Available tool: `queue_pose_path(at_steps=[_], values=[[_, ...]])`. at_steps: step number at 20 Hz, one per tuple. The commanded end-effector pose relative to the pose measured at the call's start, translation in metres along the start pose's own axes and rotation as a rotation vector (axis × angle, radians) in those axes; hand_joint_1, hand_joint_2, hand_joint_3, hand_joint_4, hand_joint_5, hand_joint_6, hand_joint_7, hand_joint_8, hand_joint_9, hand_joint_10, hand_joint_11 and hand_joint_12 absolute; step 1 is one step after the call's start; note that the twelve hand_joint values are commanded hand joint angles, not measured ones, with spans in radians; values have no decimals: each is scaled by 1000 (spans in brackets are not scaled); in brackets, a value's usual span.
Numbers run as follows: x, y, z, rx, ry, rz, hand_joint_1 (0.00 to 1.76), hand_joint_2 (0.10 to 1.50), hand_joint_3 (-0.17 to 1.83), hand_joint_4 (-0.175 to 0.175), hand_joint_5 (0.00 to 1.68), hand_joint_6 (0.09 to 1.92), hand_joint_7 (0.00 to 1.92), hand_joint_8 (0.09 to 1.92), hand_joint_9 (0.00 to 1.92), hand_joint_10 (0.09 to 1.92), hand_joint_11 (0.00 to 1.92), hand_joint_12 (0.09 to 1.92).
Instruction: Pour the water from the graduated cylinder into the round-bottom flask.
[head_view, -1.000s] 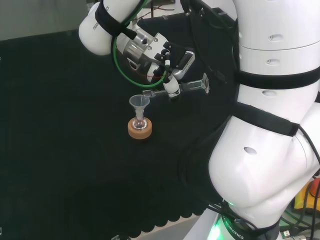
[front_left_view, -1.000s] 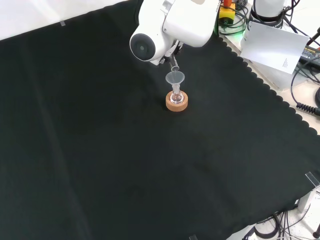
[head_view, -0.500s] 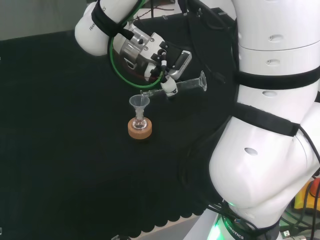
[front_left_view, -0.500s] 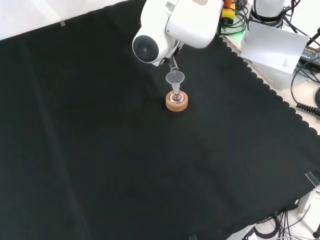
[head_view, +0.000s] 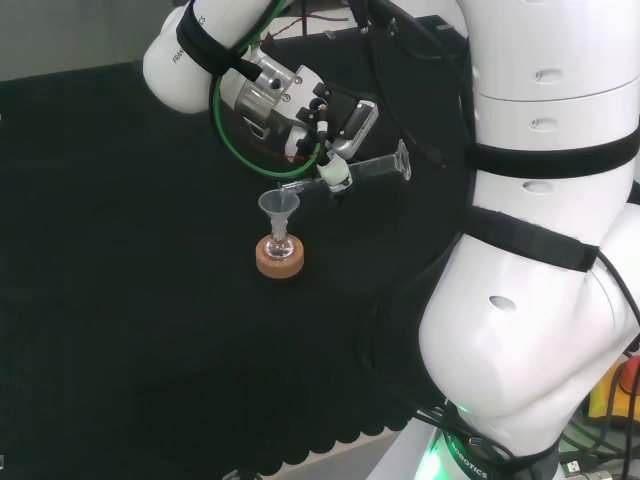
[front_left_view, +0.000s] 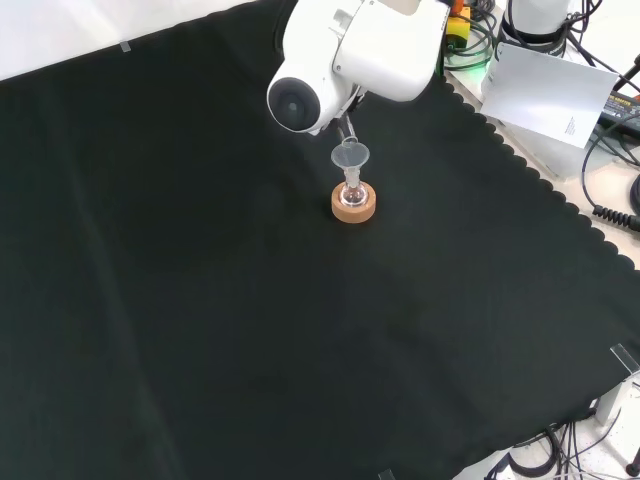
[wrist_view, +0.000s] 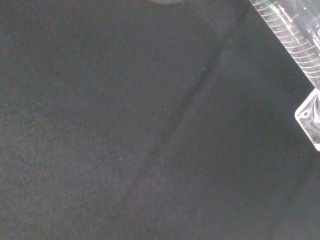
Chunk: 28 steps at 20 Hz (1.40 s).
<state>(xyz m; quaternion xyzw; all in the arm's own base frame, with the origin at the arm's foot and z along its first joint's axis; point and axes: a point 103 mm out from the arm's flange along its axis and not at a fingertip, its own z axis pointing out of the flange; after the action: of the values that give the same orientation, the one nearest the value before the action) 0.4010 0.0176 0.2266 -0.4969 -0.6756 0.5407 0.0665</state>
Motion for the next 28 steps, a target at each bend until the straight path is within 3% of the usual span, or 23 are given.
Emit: queue_pose_path(at_steps=[1,7,13,17,23,28], values=[[-1,2,4,-4,10,-5,1142,1153,-1,-175,922,1105,1165,407,1369,87,1223,761],[1,1,4,-24,17,-17,1141,1153,-1,-175,922,1106,1164,406,1368,87,1223,761],[-2,1,12,-123,80,-76,1141,1153,-1,-175,921,1107,1163,405,1368,87,1223,760],[-8,-1,15,-202,171,-101,1141,1153,0,-175,921,1107,1163,405,1368,87,1224,760],[-16,0,18,-319,350,-184,1141,1154,0,-175,919,1109,1162,405,1366,87,1225,760],[-25,4,22,-426,453,-246,1140,1155,0,-175,918,1112,1160,404,1364,87,1226,760]])
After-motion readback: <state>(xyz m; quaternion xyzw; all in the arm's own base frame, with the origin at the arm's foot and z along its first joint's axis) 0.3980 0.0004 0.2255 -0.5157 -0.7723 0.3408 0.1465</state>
